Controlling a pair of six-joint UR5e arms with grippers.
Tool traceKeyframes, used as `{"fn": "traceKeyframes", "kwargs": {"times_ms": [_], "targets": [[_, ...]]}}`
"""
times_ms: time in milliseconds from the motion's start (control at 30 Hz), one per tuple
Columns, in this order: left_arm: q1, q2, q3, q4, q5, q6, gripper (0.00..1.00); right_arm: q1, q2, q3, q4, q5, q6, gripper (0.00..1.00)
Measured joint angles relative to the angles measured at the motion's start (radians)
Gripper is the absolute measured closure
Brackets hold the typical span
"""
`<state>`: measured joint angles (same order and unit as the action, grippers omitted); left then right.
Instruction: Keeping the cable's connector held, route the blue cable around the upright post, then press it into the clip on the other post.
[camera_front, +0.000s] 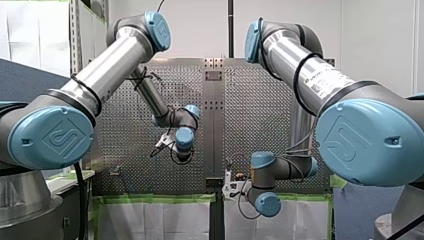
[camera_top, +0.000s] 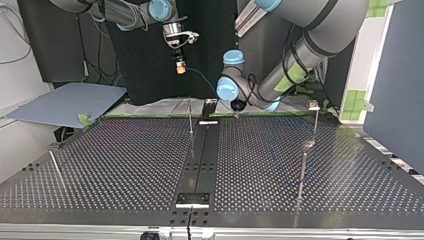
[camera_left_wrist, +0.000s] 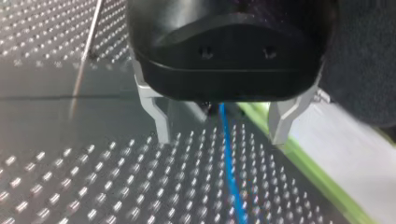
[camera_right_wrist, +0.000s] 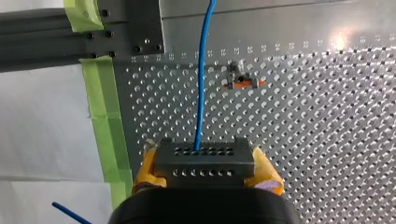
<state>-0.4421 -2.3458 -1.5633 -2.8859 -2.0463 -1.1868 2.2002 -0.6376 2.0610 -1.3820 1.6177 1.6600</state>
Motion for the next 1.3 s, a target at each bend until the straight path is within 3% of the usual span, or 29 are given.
{"fn": "traceKeyframes", "kwargs": {"times_ms": [233, 800, 1300], "targets": [[-0.012, -0.053, 0.0, -0.018, 0.053, -0.032, 0.0, 0.001, 0.0, -0.005, -0.001, -0.017, 0.0, 1.0], [-0.04, -0.06, 0.0, -0.095, 0.225, -0.188, 0.0, -0.008, 0.0, -0.009, 0.053, -0.01, -0.003, 1.0], [-0.065, -0.06, 0.007, -0.127, 0.383, -0.228, 0.0, -0.009, 0.0, -0.017, 0.046, -0.014, 0.003, 1.0]]}}
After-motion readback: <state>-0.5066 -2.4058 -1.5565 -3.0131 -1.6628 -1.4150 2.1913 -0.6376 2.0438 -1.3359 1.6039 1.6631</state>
